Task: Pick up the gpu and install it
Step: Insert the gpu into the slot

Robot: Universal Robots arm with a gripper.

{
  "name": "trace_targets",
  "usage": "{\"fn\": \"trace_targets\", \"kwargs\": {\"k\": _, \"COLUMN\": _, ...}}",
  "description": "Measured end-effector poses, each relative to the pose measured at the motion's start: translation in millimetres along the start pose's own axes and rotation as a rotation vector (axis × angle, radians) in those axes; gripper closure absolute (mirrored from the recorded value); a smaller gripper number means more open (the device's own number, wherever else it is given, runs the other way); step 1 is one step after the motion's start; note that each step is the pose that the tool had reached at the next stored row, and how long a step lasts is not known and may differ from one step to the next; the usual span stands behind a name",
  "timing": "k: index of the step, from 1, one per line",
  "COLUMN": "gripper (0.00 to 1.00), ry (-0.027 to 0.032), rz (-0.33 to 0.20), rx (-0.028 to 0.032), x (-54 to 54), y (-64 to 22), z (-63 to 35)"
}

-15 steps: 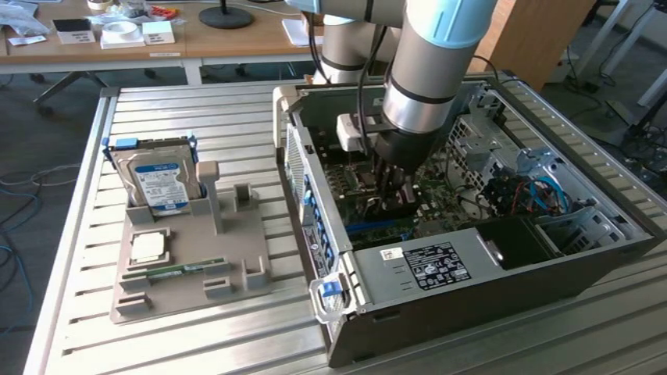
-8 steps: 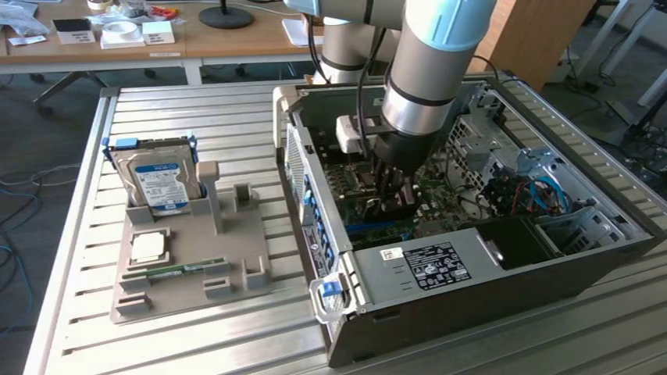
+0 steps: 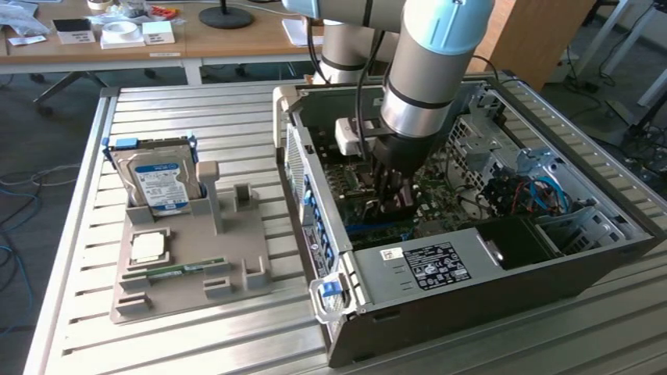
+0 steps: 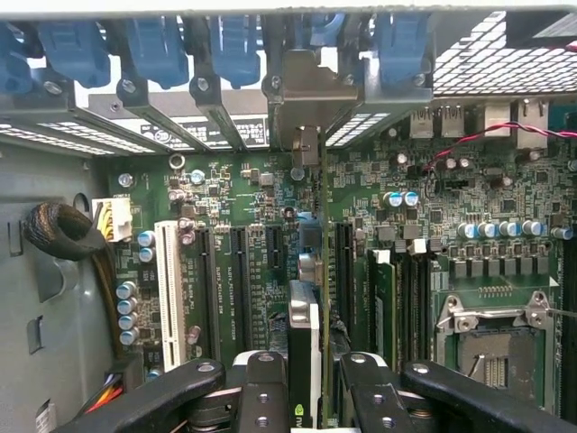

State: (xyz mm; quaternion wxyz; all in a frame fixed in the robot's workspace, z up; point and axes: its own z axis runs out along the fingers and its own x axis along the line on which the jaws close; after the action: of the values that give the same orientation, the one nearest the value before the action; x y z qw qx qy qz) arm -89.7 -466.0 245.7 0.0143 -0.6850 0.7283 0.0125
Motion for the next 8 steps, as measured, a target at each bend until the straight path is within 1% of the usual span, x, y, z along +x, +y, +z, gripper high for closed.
{"fn": "trace_targets", "kwargs": {"k": 8, "gripper": 0.73, "ry": 0.0002, "rz": 0.000, "rx": -0.0001, "x": 0.1, "y": 0.1, "z": 1.5}}
